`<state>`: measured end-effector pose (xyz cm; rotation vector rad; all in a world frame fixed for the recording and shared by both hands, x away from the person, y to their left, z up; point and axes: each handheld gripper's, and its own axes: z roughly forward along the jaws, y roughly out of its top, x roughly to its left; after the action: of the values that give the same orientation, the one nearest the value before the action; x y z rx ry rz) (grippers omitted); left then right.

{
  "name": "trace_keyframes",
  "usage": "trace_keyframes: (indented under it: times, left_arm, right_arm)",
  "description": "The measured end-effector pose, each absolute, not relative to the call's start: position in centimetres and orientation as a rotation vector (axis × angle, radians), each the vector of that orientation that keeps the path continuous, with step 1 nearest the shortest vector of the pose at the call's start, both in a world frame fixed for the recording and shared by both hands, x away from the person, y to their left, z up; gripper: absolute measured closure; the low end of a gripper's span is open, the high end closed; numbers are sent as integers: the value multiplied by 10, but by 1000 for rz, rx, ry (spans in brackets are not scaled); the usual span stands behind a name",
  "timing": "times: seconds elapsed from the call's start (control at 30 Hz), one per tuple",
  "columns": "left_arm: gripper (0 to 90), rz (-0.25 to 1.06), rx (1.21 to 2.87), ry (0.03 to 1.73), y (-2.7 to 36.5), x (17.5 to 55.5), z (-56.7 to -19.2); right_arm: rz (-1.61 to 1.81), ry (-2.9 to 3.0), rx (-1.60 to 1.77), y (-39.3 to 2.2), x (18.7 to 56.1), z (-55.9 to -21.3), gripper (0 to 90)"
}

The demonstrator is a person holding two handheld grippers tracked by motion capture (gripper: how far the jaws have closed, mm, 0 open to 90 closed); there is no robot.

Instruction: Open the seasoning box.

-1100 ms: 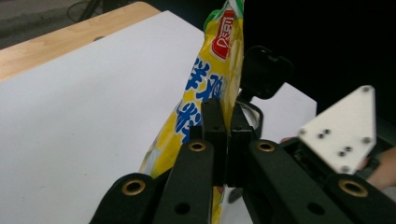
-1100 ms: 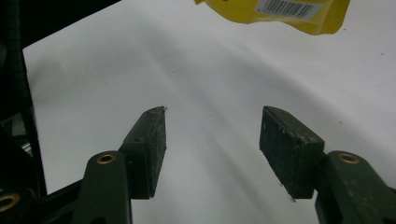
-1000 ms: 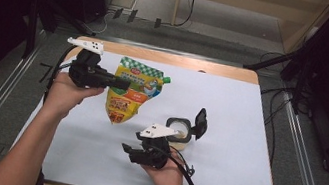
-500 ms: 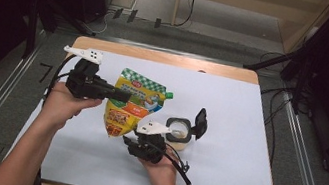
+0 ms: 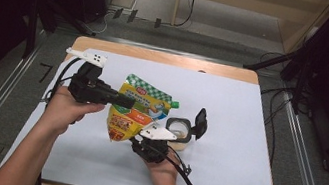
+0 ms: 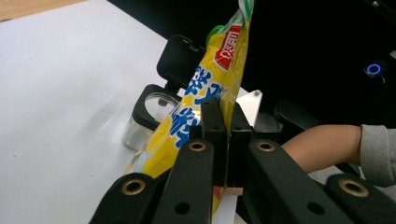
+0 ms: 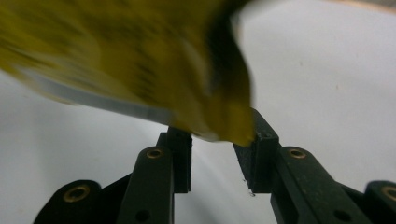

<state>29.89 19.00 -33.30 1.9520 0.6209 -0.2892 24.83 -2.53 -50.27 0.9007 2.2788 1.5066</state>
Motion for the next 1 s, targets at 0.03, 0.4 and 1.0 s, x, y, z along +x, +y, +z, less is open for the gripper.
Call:
trace_keyframes:
  times: [0.03, 0.4, 1.0]
  left_arm:
    - [900, -287, 1949, 624, 190, 299, -333]
    - [900, -327, 1895, 653, 192, 299, -330]
    - [867, -166, 1969, 680, 169, 296, -342]
  right_arm:
    - [1506, 2279, 899, -25, 248, -501, 673]
    - [1493, 2255, 907, -30, 248, -508, 750]
    - [1488, 2300, 650, -15, 218, -489, 658]
